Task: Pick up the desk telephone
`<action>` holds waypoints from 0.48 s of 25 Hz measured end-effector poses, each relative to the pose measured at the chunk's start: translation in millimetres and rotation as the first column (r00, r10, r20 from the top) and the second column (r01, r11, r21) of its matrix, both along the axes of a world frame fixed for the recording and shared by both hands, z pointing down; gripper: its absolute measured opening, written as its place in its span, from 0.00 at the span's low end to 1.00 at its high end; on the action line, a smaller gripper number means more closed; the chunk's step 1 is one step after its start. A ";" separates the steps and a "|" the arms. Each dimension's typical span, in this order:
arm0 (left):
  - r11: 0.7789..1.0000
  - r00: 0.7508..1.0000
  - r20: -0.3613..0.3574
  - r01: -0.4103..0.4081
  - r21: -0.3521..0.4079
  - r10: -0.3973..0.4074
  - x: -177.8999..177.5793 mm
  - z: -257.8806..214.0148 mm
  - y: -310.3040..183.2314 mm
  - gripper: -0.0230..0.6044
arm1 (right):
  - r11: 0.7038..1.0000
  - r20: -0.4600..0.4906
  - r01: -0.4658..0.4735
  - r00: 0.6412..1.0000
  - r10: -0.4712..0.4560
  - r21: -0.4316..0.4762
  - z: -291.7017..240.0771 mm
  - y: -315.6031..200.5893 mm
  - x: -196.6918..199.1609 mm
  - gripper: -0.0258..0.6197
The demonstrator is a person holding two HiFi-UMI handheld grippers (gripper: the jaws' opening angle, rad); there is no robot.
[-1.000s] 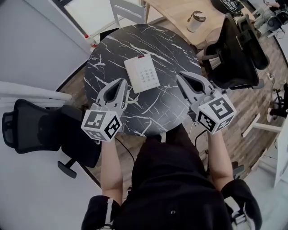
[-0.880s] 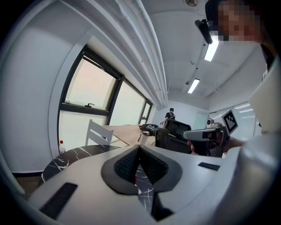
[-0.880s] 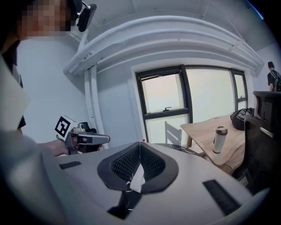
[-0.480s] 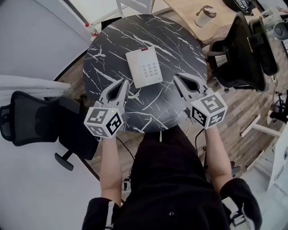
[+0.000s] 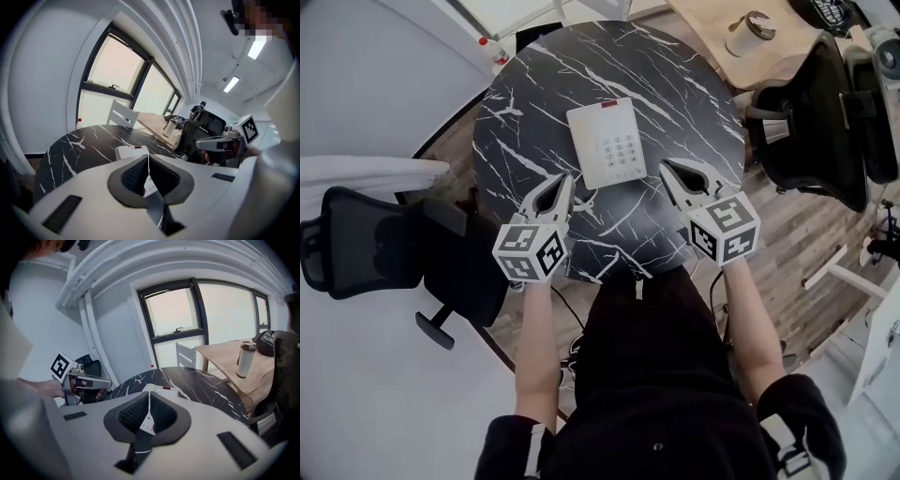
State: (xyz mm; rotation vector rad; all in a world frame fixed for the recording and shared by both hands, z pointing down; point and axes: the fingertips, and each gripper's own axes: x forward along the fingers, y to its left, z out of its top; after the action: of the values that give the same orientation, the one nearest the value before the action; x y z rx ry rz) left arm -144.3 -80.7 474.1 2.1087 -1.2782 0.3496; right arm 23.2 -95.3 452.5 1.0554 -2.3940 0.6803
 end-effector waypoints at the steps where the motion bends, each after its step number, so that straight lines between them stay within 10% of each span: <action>1: 1.000 1.000 -0.001 0.004 -0.015 -0.004 0.1 6.9 -0.9 0.06 | 1.000 -0.002 0.004 1.000 -0.004 -0.009 4.9 -2.0 -0.6 0.09; 12: 0.987 0.997 -0.014 0.072 -0.144 -0.074 -6.0 66.4 -8.0 0.07 | 0.992 -0.012 0.009 1.000 -0.011 -0.127 66.1 -16.4 -4.3 0.09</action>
State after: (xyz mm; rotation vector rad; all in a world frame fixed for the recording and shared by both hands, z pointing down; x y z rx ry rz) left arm -150.3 -88.8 540.4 1.9354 -1.2766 0.3770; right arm 18.9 -111.7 518.6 0.9912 -2.3097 0.8085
